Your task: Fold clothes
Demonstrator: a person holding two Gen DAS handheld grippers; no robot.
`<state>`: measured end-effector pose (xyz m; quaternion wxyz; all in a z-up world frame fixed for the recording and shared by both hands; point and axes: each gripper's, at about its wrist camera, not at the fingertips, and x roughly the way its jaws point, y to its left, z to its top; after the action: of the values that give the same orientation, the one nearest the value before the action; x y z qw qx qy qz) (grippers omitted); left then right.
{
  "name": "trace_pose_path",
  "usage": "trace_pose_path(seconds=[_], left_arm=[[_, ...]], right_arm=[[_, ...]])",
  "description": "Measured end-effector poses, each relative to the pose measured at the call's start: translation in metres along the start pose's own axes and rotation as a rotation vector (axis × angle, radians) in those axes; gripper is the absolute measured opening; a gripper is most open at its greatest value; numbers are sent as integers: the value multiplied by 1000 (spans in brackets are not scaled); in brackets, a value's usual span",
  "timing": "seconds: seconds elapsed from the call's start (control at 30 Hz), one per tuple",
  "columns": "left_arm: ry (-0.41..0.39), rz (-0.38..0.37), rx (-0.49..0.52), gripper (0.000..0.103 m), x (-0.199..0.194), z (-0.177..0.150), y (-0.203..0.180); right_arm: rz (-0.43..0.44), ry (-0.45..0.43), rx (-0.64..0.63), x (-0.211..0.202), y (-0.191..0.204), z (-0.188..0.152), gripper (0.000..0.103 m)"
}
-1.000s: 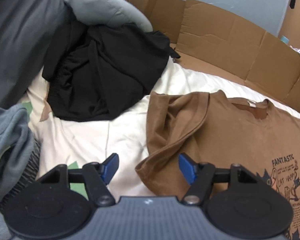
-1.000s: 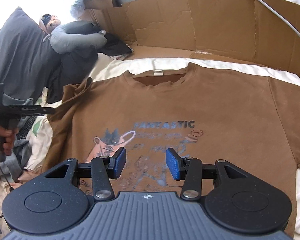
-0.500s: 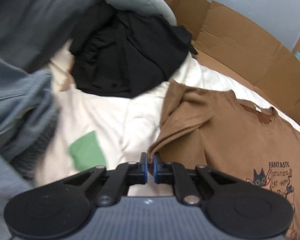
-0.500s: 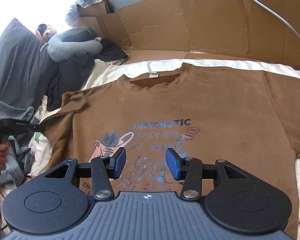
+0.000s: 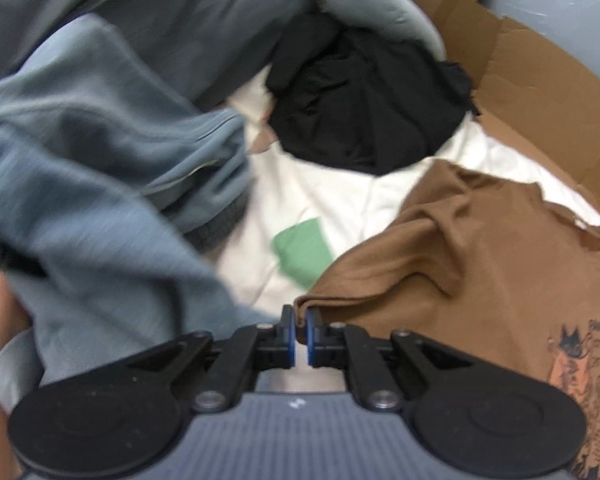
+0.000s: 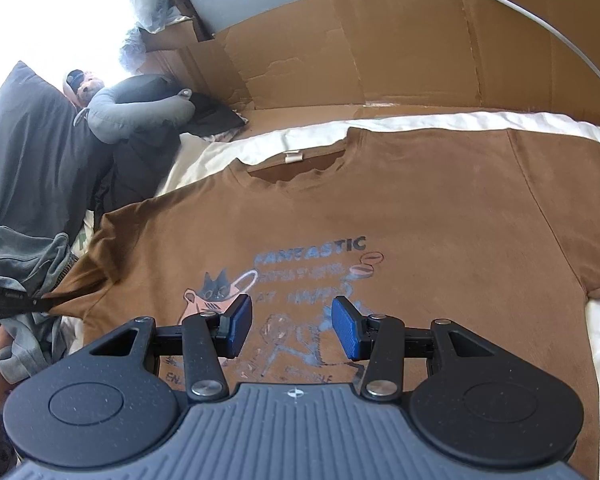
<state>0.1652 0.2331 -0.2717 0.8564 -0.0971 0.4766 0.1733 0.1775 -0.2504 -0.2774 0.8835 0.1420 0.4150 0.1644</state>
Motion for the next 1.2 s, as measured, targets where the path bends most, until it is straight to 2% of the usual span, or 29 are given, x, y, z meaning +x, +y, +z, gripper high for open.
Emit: trace_pose_path(seconds=[0.1,0.17,0.27,0.4,0.5,0.57,0.67,0.73,0.8,0.93,1.07,1.1,1.17,1.2], left_arm=[[27,19,3,7,8,-9,6],[67,49,25,14,15,-13,6],[51,74,42,16,7,-13,4],[-3,42,143,16,-11,-10,-18],[-48,-21,204,16,-20,-5,-44],[-65,-63,232,20,-19,-4,-59],[-78,-85,234,35,-14,-2,-78],[-89,-89,225,53,-6,-3,-89],[-107,-92,218,63,4,-4,-101],[-121,-68,229,63,31,-8,-121],[-122,10,236,63,57,-6,-131],[-120,32,234,59,63,-4,-132],[-93,73,203,46,70,3,-129],[-83,87,197,28,70,6,-127]], right_arm=[[-3,7,3,1,-2,-3,51],[-4,10,1,1,-3,-4,51],[-4,11,-2,2,-3,-5,51],[-2,12,3,3,-3,-6,51],[2,12,-4,2,-1,-5,51],[1,10,-6,1,-1,-6,51],[-1,10,5,1,-4,-7,51],[-2,13,8,0,-6,-7,51],[1,16,6,-1,-8,-8,51],[1,12,6,-5,-11,-10,51],[2,2,23,-10,-17,-11,51],[2,0,28,-11,-19,-11,51],[1,-4,40,-12,-22,-11,51],[1,-6,44,-13,-24,-11,51]])
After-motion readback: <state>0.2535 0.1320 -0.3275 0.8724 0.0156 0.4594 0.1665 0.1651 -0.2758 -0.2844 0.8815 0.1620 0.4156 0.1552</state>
